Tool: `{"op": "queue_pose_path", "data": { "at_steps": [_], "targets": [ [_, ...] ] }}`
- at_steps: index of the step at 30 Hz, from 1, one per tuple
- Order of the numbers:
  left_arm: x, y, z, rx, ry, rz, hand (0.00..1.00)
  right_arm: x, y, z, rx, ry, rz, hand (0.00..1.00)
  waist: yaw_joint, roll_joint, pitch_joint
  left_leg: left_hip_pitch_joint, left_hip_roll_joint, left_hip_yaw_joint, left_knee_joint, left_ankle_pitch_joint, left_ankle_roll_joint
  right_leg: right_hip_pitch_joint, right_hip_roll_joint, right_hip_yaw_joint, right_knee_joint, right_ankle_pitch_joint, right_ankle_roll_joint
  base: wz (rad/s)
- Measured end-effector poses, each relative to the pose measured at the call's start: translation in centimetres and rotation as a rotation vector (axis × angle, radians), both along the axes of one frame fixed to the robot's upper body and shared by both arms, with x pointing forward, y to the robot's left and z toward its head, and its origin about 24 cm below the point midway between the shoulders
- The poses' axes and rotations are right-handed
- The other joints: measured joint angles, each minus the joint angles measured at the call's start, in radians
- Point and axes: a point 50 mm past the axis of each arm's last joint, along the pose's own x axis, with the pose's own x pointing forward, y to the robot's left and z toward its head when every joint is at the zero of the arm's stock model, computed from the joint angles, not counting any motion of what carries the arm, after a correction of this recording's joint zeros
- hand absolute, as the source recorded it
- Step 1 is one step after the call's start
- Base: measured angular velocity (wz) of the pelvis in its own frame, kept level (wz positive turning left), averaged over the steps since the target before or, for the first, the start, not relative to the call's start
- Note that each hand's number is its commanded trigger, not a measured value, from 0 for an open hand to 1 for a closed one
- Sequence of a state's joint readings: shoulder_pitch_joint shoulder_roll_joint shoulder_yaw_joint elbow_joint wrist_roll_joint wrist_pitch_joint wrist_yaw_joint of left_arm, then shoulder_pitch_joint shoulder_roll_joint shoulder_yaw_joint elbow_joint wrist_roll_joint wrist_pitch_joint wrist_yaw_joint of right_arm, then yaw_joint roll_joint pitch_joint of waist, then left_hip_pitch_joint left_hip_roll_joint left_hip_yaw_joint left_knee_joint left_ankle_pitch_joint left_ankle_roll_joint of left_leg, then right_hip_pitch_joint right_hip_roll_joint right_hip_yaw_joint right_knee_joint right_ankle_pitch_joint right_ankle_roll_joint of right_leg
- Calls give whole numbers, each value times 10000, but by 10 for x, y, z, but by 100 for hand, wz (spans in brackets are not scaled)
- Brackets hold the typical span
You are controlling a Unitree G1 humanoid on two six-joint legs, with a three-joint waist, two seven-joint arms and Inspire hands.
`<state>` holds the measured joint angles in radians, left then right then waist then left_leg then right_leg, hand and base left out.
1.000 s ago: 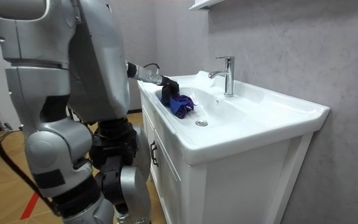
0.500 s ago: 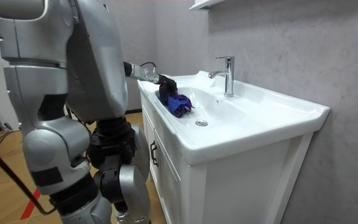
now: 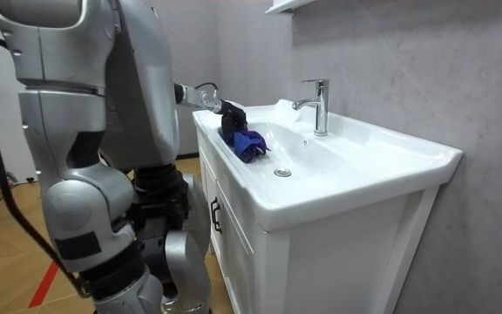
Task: Wipe basin
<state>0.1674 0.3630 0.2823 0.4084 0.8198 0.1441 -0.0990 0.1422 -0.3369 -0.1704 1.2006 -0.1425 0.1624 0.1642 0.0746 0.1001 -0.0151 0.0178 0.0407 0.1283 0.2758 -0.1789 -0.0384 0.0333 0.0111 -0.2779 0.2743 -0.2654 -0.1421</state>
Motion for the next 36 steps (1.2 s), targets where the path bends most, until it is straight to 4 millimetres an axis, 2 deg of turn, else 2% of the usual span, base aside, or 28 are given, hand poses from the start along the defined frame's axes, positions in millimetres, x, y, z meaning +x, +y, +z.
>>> {"op": "queue_pose_path", "data": {
  "at_steps": [8, 11, 12, 14, 15, 17, 19, 22, 26, 27, 31, 36],
  "targets": [
    [3, -3, 8, 422, 53, -471, 100, 2, 1, 0, 104, -315, 180, 0, -325, -198, 113, -156, 7, 72, 79, -10, 15, -130, -17, -107, 41, -6, 11, 6],
    [11, -15, 10, 1072, 477, -1399, 100, 7, 4, -1, 294, -379, 554, 0, -584, -291, 152, -192, 12, 116, 96, -15, 19, -123, -33, -203, 37, -3, 15, 12],
    [15, -23, 12, 1311, 579, -1924, 100, 9, 5, -1, 357, -445, 756, 0, -737, -336, 160, -269, 4, 115, 114, -15, 20, -143, -63, -319, 59, -4, 19, 25],
    [23, -37, 16, 1515, 491, -2687, 100, 14, 7, -2, 474, -526, 912, 0, -958, -414, 228, -278, 2, 115, 103, -14, 20, -146, -65, -368, 34, -12, 36, 19],
    [29, -50, 18, 1584, 377, -3340, 100, 15, 8, -3, 540, -418, 1052, 0, -1053, -433, 250, -287, 5, 135, 111, -16, 21, -144, -65, -377, 32, -4, 53, 4],
    [36, -70, 20, 1429, 184, -4375, 100, 16, 12, -5, 643, -281, 1290, 0, -1168, -453, 257, -298, 13, 225, 150, -24, 32, -143, -81, -366, 36, 5, 67, -2],
    [44, -98, 25, 1504, 0, -5714, 100, 16, 18, -8, 852, -120, 1581, 0, -1469, -510, 250, -295, 10, 281, 158, -25, 35, -137, -91, -362, 25, 15, 83, 0],
    [50, -128, 29, 1193, -331, -7061, 100, 12, 23, -10, 1053, 120, 1861, 0, -1749, -533, 254, -271, 11, 368, 138, -29, 41, -138, -103, -321, 19, 23, 96, -5],
    [57, -147, 30, 771, -209, -7808, 100, 8, 26, -11, 1314, 248, 1878, 0, -2178, -628, 271, -226, 11, 373, 112, -28, 41, -142, -99, -285, 48, 25, 94, -5],
    [61, -153, 32, 545, -278, -7827, 100, 8, 28, -12, 1334, 269, 1866, 0, -2268, -680, 295, -198, 15, 397, 81, -28, 42, -144, -92, -249, 43, 25, 93, -8],
    [70, -175, 30, 124, -299, -8289, 100, 12, 40, -16, 1565, 384, 2493, 0, -2340, -838, 343, 79, 36, 825, -276, -25, 41, -96, -88, -183, 42, 28, 98, -4],
    [72, -187, 23, -165, -41, -8286, 100, 19, 49, -19, 1647, 265, 2779, 0, -2383, -876, 346, 137, -6, 881, -185, -45, 69, 39, -124, -132, -55, 65, 200, 0]
  ]
}}
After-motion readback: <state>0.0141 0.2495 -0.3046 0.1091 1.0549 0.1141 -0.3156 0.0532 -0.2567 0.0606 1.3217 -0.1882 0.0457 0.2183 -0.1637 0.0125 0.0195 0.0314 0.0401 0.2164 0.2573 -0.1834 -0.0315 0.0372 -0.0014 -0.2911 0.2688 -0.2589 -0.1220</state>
